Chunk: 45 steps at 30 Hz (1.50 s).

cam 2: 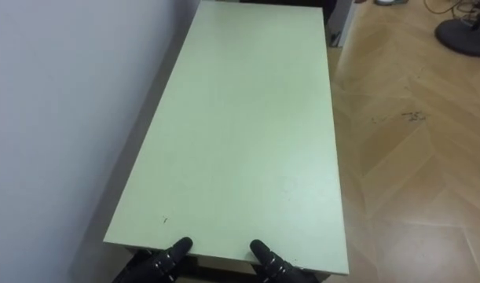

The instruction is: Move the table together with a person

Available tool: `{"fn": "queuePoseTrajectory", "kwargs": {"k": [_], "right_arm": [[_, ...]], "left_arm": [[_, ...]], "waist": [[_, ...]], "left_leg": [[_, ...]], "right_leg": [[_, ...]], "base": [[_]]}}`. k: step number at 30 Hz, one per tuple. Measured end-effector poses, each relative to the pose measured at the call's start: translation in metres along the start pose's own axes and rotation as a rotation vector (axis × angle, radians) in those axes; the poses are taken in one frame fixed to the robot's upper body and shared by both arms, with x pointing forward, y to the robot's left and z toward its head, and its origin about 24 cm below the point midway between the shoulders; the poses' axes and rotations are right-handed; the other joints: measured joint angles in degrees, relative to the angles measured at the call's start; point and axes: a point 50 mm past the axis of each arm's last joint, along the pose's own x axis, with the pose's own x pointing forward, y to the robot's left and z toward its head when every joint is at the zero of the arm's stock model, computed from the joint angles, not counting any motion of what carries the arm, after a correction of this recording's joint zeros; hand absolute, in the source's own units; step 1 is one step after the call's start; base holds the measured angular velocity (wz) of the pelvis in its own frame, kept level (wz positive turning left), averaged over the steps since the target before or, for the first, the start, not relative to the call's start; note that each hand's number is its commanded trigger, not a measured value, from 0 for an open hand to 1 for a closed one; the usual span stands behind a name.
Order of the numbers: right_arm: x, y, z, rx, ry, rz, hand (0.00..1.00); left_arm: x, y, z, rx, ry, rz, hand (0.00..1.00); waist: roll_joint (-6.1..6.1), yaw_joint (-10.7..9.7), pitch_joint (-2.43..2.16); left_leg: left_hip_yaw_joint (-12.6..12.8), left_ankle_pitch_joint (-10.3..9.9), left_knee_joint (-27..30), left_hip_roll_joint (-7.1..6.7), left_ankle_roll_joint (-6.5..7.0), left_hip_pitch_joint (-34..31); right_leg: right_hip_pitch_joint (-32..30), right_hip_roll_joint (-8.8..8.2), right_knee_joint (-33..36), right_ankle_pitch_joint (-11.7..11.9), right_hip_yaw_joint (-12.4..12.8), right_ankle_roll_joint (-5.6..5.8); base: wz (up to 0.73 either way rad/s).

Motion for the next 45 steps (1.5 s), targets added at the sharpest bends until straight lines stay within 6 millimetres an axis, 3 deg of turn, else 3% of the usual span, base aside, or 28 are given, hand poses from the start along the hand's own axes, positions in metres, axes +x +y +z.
{"fn": "queuePoseTrajectory", "kwargs": {"k": [7,19,23,27,31,45], "right_arm": [[0.004,0.001,0.005,-0.156,0.056,0.019,0.00],[0.001,-0.011,0.013,-0.498,0.222,0.012,0.00],[0.000,-0.009,0.019,-0.532,0.250,0.078,0.00],[-0.002,-0.007,0.022,-0.539,0.272,0.141,0.00],[-0.003,-0.007,0.026,-0.551,0.282,0.168,0.00],[-0.019,-0.021,0.036,-0.770,0.398,0.103,0.00]], "left_arm": [[-0.002,0.006,-0.003,0.011,0.006,0.006,0.00],[-0.002,0.012,0.000,0.077,0.046,-0.050,0.00],[-0.008,0.017,0.003,0.085,0.067,-0.093,0.00],[-0.027,0.032,0.003,0.106,0.111,-0.082,0.00],[-0.033,0.035,0.000,0.110,0.126,-0.083,0.00],[-0.039,0.045,0.005,0.444,0.243,-0.025,0.00]], "waist": [[-0.37,-0.33,0.12],[-0.84,0.01,-0.25],[-0.43,0.21,-0.61],[-0.59,0.14,-0.40],[-0.23,0.20,-0.17],[0.11,-0.07,-0.23]], "left_leg": [[0.02,0.00,0.02,-0.02,-0.01,-0.02],[0.11,-0.04,0.10,0.01,-0.05,-0.19],[3.27,-0.10,0.25,0.54,-0.10,-0.93],[3.25,-0.32,0.30,0.68,-0.18,-0.99],[3.08,-1.03,1.23,0.94,-0.13,-1.63],[2.77,-1.31,1.87,0.96,-0.13,-1.86]], "right_leg": [[0.12,0.00,-0.06,0.00,0.00,-0.01],[0.79,-0.11,-0.80,0.01,-1.09,-0.01],[-0.22,-0.29,-0.05,-0.37,-1.31,-0.08],[-0.63,-0.25,0.37,-0.40,-1.11,-0.16],[-0.92,-0.18,1.20,-0.41,-1.08,-0.17],[-0.66,-0.04,1.04,-0.39,-1.26,-0.20]], "base": [[0.00],[0.05],[0.02],[-0.03],[0.05],[0.01]]}}
